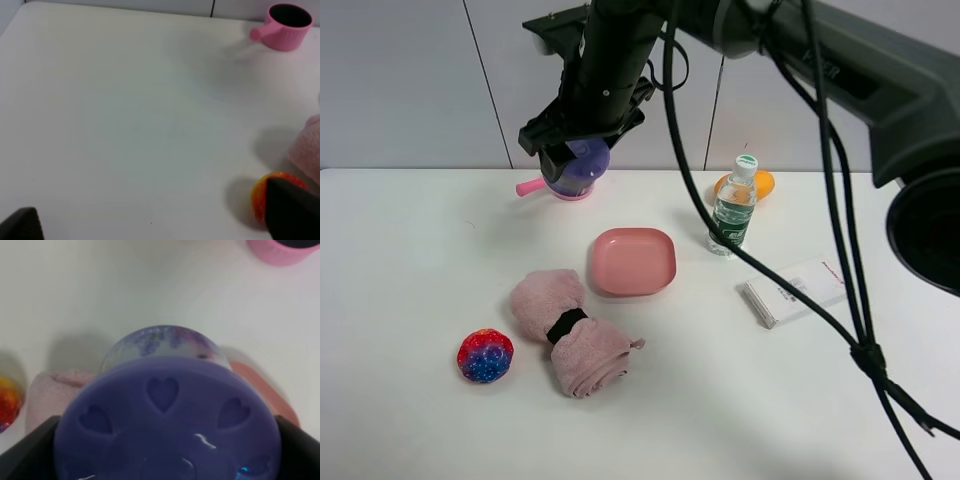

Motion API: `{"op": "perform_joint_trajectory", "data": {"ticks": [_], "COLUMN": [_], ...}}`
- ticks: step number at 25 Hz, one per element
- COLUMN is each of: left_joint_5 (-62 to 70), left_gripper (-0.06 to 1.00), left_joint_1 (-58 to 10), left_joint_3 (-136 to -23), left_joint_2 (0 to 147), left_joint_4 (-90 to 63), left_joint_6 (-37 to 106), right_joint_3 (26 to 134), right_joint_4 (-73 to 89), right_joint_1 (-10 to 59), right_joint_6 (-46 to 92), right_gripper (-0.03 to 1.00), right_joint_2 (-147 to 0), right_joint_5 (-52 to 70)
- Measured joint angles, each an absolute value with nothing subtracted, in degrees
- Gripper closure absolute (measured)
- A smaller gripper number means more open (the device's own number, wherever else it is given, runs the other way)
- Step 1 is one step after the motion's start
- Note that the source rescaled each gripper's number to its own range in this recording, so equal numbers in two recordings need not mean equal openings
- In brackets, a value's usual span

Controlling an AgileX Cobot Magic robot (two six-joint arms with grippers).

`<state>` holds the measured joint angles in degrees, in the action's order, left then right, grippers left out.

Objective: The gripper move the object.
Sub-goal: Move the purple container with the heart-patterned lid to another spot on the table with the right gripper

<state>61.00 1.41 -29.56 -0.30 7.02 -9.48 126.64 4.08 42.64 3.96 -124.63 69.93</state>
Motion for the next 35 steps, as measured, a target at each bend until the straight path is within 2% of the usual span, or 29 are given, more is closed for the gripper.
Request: {"op": "perform_joint_trajectory", "data": {"ticks": [6, 16, 35], "left_joint_5": [61.0, 61.0, 61.0], "left_gripper": [-0.06, -0.06, -0.06], "left_joint_1": [1.41, 1.41, 1.41], "left_joint_3": [-29.56, -29.56, -29.56], "left_joint_2": [-0.3, -0.3, -0.3], "left_joint_4": [7.02, 7.02, 7.02], "left_joint_6": [-9.48, -9.48, -9.48], "right_joint_3": [126.76, 126.9, 126.9], "right_joint_4": [4.32, 8.58, 9.1], "right_joint_1": [42.64, 42.64, 42.64], "right_joint_6": [6.01, 8.4, 13.48], "right_gripper": [0.91, 0.91, 0.91], "right_joint_2": [-129.27, -132.92, -141.79], "right_joint_5": [70.09, 59.98, 50.95]}}
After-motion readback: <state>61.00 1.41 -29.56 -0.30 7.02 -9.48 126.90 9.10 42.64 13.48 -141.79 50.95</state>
